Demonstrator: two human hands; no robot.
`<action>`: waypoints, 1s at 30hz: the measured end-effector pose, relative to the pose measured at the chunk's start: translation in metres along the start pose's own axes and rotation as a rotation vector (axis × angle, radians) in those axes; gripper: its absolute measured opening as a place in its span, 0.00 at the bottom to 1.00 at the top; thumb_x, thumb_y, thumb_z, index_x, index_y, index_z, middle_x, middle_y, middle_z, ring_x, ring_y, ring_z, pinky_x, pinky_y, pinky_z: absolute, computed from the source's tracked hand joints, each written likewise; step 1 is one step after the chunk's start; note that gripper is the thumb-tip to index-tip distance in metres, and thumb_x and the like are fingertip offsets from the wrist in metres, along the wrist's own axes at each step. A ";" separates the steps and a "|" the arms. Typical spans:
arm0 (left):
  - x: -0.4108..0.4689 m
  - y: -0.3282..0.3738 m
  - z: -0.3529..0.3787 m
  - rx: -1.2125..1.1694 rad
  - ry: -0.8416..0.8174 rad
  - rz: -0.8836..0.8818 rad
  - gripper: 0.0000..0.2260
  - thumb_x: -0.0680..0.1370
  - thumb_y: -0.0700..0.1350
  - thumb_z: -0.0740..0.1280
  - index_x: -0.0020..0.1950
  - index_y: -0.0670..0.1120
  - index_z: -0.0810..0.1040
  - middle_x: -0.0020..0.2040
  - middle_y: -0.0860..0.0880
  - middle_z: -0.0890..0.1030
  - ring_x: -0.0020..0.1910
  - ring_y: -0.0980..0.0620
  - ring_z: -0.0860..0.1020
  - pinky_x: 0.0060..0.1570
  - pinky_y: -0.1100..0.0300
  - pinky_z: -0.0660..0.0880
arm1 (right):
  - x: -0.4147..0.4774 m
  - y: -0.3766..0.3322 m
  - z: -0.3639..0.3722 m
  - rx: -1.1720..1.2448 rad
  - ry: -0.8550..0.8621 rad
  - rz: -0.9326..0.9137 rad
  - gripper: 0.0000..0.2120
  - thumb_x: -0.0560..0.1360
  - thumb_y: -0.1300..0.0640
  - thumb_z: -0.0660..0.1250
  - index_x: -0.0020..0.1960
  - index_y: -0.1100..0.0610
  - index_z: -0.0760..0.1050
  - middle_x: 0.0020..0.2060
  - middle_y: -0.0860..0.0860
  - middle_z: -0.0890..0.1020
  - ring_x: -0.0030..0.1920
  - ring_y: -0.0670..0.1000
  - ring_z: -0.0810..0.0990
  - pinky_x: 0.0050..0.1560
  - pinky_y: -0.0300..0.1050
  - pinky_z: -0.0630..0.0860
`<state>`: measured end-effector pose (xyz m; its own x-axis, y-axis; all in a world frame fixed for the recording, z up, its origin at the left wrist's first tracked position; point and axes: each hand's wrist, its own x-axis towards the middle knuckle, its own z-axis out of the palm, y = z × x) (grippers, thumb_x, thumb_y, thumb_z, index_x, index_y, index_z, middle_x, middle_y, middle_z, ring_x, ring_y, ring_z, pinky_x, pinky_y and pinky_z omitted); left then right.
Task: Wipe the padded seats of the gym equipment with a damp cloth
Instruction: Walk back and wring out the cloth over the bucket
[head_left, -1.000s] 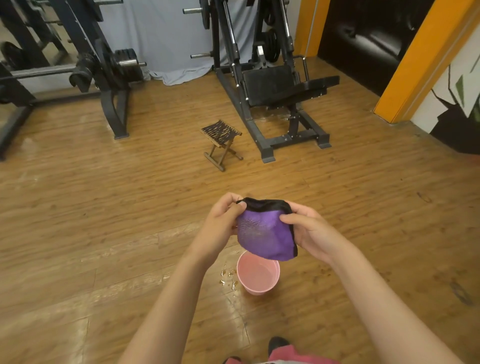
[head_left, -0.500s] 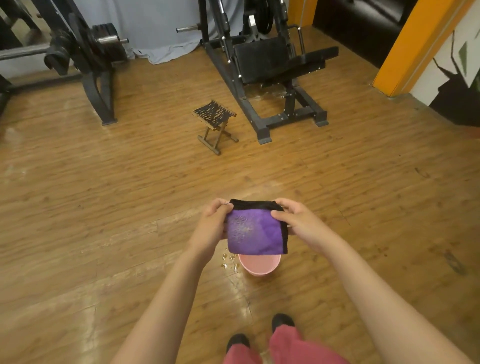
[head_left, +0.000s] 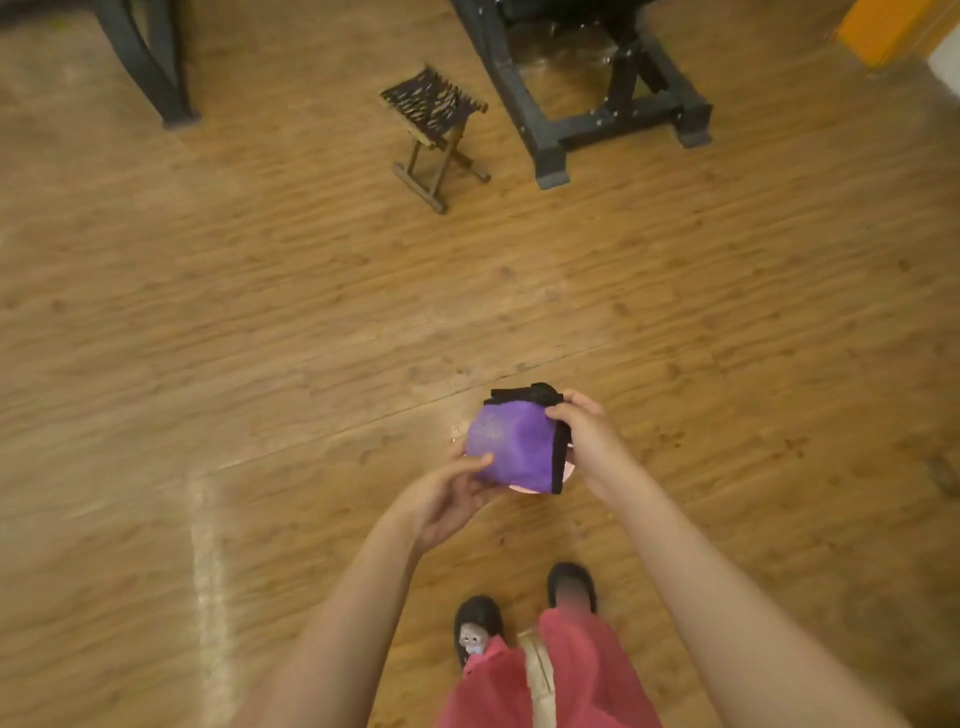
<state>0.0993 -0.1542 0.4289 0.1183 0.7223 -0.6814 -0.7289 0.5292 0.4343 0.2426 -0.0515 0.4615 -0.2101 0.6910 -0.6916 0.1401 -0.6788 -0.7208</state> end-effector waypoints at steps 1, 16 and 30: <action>0.013 -0.004 -0.007 -0.003 0.042 0.019 0.36 0.61 0.37 0.77 0.68 0.43 0.72 0.58 0.43 0.81 0.51 0.47 0.81 0.54 0.55 0.79 | 0.012 0.008 -0.001 -0.016 -0.011 0.005 0.06 0.76 0.63 0.64 0.43 0.54 0.72 0.36 0.50 0.78 0.36 0.48 0.75 0.35 0.40 0.71; 0.221 -0.095 -0.154 -0.095 0.387 0.062 0.16 0.73 0.27 0.65 0.58 0.40 0.73 0.46 0.43 0.84 0.42 0.51 0.84 0.42 0.59 0.81 | 0.237 0.199 -0.030 -0.229 -0.128 0.195 0.06 0.78 0.63 0.64 0.45 0.53 0.72 0.42 0.50 0.79 0.44 0.53 0.78 0.46 0.55 0.79; 0.368 -0.151 -0.260 -0.118 0.616 0.099 0.10 0.79 0.37 0.64 0.59 0.44 0.74 0.46 0.48 0.82 0.36 0.55 0.81 0.42 0.58 0.76 | 0.380 0.315 -0.006 -0.147 -0.092 0.280 0.08 0.78 0.66 0.60 0.51 0.56 0.75 0.45 0.55 0.81 0.45 0.54 0.80 0.50 0.50 0.78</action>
<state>0.0771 -0.0839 -0.0411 -0.3380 0.3576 -0.8706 -0.7903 0.3944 0.4688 0.2124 -0.0013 -0.0280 -0.2295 0.4529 -0.8615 0.3417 -0.7913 -0.5070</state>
